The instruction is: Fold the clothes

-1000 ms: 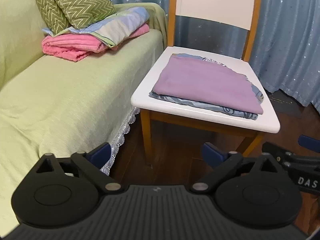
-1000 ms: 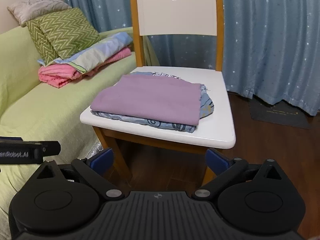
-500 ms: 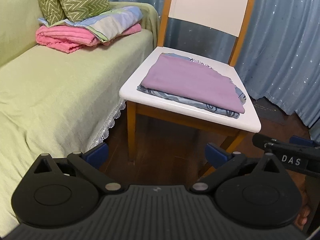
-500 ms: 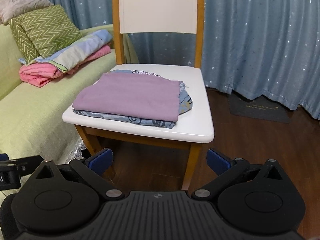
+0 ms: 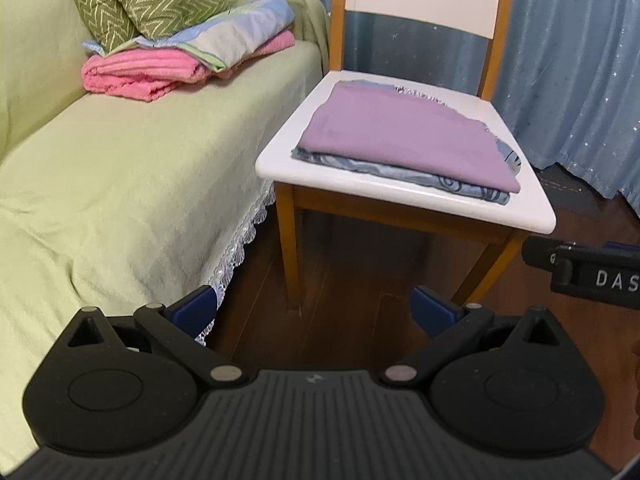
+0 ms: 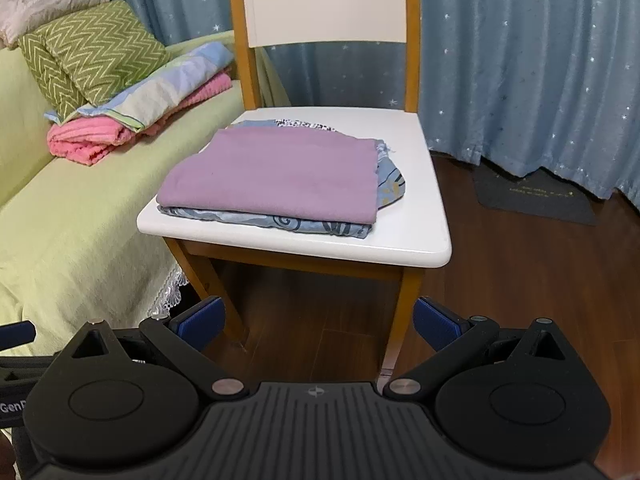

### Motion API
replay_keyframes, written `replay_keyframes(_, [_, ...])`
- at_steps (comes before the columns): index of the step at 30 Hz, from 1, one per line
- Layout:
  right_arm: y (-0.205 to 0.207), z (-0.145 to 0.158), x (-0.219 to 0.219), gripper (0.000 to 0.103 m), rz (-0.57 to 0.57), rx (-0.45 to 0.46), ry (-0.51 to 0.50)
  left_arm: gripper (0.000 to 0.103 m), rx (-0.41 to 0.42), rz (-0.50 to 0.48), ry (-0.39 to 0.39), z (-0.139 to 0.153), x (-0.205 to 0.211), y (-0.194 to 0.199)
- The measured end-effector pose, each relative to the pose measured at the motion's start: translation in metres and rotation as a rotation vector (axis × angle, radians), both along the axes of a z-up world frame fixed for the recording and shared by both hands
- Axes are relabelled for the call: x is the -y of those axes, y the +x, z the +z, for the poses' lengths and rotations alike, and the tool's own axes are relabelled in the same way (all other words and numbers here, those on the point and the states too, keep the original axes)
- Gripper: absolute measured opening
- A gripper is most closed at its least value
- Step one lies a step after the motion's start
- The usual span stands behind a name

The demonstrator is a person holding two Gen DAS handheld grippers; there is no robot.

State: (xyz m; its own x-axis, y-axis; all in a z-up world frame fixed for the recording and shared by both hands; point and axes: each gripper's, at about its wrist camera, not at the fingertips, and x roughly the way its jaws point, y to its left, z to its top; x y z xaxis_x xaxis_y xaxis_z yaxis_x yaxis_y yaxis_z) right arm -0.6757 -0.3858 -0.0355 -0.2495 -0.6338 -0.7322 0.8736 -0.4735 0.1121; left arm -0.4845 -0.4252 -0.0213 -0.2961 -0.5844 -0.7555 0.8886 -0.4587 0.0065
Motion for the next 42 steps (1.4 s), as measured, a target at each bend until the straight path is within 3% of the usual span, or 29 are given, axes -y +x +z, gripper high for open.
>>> replay_keyframes(30, [-0.026, -0.027, 0.052, 0.103, -0.011, -0.003, 0.042, 0.102, 0.056, -0.024, 0.056, -0.042, 0.053, -0.025])
replay_keyframes(42, [-0.037, -0.034, 0.061, 0.103, -0.045, -0.01, 0.064, 0.102, 0.044, -0.069, 0.031, -0.044, 0.079, -0.047])
